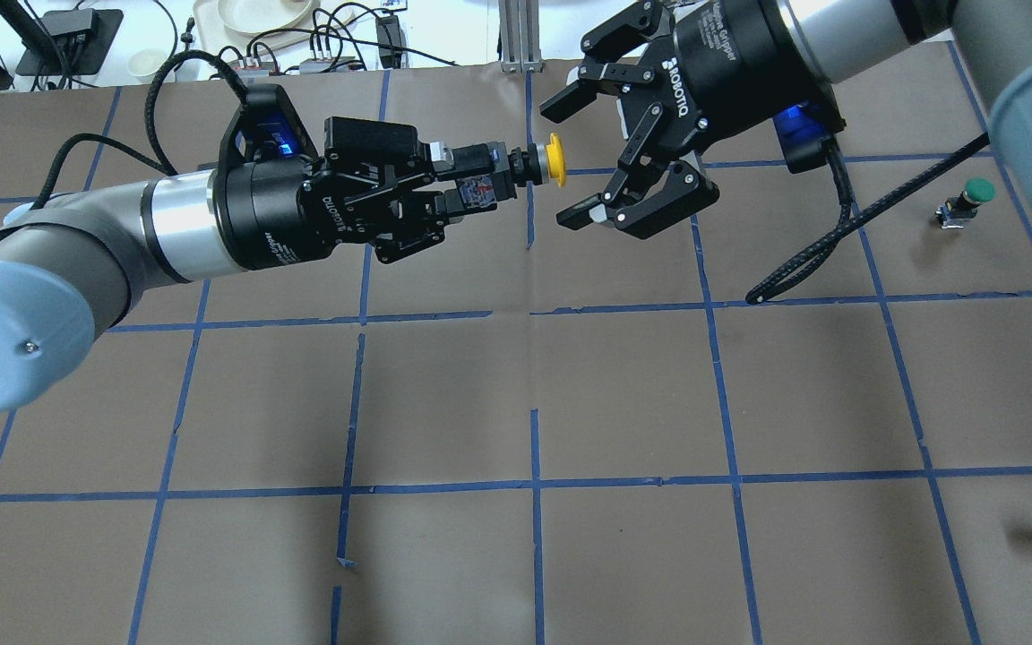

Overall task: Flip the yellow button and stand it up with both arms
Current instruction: 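Grasp the yellow cap with the right gripper and open the left gripper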

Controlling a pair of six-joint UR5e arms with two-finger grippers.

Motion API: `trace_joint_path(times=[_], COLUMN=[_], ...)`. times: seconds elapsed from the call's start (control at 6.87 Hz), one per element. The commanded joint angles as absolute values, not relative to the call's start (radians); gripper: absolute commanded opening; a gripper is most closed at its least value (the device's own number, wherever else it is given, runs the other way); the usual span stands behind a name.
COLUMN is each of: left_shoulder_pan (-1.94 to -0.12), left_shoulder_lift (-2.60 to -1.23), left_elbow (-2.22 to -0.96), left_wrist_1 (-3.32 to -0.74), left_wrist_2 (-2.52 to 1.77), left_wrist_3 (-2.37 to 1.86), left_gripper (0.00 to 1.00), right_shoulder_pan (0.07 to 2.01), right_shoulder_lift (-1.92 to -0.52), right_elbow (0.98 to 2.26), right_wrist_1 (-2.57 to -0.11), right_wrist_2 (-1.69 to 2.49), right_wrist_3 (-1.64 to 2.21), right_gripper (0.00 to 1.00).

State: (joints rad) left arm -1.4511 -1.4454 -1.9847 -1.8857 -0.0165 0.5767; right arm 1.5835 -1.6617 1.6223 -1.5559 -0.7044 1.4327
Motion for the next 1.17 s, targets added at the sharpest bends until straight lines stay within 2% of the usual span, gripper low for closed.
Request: trace_joint_path(times=[0.0,0.15,0.44,0.58,0.73,0.87,1.02], left_shoulder_pan=[-1.451,-1.451,-1.451,-1.451,-1.451,-1.451,-1.453], left_shoulder_lift=[-1.442,-1.448,-1.445,-1.445,-1.442,-1.442,-1.443], left_elbow=[-1.985,-1.985,-1.985,-1.985,-1.985,-1.985,-1.985], left_wrist_1=[-1.887,-1.885,-1.885,-1.885,-1.885,-1.887,-1.887], left_wrist_2=[-0.017,-0.017,-0.017,-0.017,-0.015,-0.012,-0.008], left_wrist_3=[0.575,0.577,0.577,0.577,0.577,0.577,0.578], left_gripper=[0.09,0.09,0.09,0.09,0.09,0.21,0.64], right_shoulder_pan=[1.585,1.585,1.583,1.583,1.582,1.582,1.582], right_shoulder_lift=[-1.666,-1.664,-1.663,-1.661,-1.661,-1.661,-1.661], right_elbow=[1.628,1.628,1.628,1.628,1.628,1.628,1.626], right_wrist_1=[-1.555,-1.555,-1.555,-1.555,-1.555,-1.555,-1.557], right_wrist_2=[-0.683,-0.681,-0.681,-0.68,-0.68,-0.68,-0.68], right_wrist_3=[1.434,1.434,1.436,1.436,1.437,1.437,1.453], right_gripper=[0.72,0.56,0.18,0.08,0.08,0.07,0.07])
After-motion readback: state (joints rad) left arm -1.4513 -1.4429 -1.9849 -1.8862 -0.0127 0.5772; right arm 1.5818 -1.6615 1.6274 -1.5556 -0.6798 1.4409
